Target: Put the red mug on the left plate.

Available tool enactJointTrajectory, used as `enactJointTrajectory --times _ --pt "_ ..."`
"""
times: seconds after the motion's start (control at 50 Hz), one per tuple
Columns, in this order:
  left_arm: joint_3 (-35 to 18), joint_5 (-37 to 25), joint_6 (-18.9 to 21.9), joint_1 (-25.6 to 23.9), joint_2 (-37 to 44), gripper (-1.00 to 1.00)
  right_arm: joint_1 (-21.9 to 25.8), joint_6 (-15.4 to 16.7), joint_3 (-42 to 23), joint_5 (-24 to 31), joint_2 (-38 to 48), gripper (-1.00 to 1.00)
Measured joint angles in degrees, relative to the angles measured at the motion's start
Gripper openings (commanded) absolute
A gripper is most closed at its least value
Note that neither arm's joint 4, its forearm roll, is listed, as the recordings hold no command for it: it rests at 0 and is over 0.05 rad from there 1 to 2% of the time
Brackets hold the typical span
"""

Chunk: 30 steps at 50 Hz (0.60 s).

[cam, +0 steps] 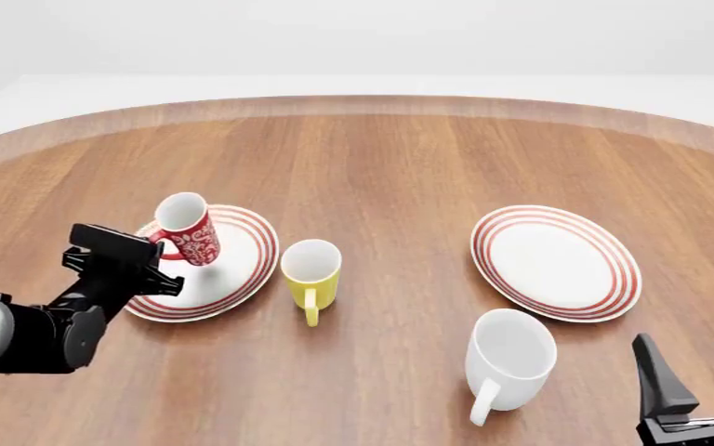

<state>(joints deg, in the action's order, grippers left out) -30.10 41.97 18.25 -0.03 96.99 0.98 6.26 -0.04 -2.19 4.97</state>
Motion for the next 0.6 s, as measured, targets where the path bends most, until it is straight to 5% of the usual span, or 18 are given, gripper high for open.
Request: enactJointTrajectory --times 0.6 --pt "-0.21 1.88 -0.38 0.77 3.8 -1.0 -0.05 0.03 0.0 -0.22 0.09 1.0"
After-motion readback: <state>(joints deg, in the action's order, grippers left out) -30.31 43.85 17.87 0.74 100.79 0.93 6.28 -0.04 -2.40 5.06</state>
